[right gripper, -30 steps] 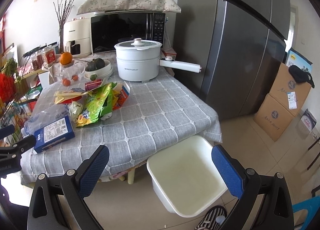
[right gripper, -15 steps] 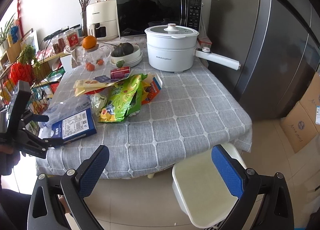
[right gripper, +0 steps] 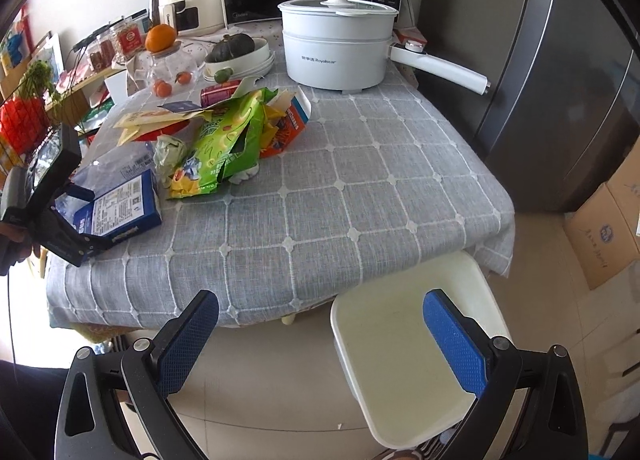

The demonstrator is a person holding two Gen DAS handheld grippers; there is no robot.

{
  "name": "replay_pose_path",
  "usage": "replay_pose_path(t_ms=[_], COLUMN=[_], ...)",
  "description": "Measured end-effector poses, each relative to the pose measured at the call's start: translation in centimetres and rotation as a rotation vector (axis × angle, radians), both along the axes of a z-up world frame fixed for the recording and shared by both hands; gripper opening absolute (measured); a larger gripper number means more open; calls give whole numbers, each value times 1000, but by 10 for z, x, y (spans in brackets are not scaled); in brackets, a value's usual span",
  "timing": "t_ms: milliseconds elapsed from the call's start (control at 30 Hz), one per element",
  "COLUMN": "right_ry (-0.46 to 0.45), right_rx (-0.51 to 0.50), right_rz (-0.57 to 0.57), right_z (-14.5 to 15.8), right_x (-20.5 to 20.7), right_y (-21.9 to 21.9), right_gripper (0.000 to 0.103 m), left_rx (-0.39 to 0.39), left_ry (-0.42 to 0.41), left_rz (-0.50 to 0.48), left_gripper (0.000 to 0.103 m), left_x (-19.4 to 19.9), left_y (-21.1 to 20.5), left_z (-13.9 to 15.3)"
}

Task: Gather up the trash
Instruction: 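Grasp the blue biscuit box with the left gripper while the right gripper grasps the green snack bag, then carry the green snack bag with the right gripper and drop it into the white bin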

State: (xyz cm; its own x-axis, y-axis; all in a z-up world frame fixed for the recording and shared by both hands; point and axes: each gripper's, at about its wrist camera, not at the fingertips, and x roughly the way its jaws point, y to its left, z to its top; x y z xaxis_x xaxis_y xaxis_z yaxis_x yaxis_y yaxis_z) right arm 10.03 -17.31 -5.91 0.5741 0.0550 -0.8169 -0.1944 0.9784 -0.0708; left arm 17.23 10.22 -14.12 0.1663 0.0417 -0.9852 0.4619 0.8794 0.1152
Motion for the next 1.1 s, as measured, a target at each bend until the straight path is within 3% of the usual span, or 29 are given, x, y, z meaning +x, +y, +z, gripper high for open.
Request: replay_pose_path(t_ms=[267, 567, 667, 767, 833, 967, 1100], right_ry=[16, 10, 16, 54, 81, 125, 123], right_rx=[-19, -24, 48, 194, 268, 351, 442], right_rz=[16, -51, -58, -63, -66, -63, -84], right_z=[-4, -4, -6, -15, -25, -49, -65], right_x=[5, 36, 52, 73, 85, 105, 123], right_y=[8, 19, 26, 35, 43, 65, 81], right_gripper=[103, 103, 103, 101, 92, 64, 49], left_rx=[-32, -264, -310, -350, -355, -405, -439], left_ry=[-28, -94, -134, -180, -207, -244, -283], left_rz=[88, 389, 450, 484, 494, 523, 534], left_gripper=[100, 97, 96, 95, 94, 94, 94], left_x=[-9, -49, -64, -81, -86, -83, -80], left_y=[-5, 11, 13, 13, 17, 33, 44], left_z=[2, 38, 54, 71, 77, 74, 83])
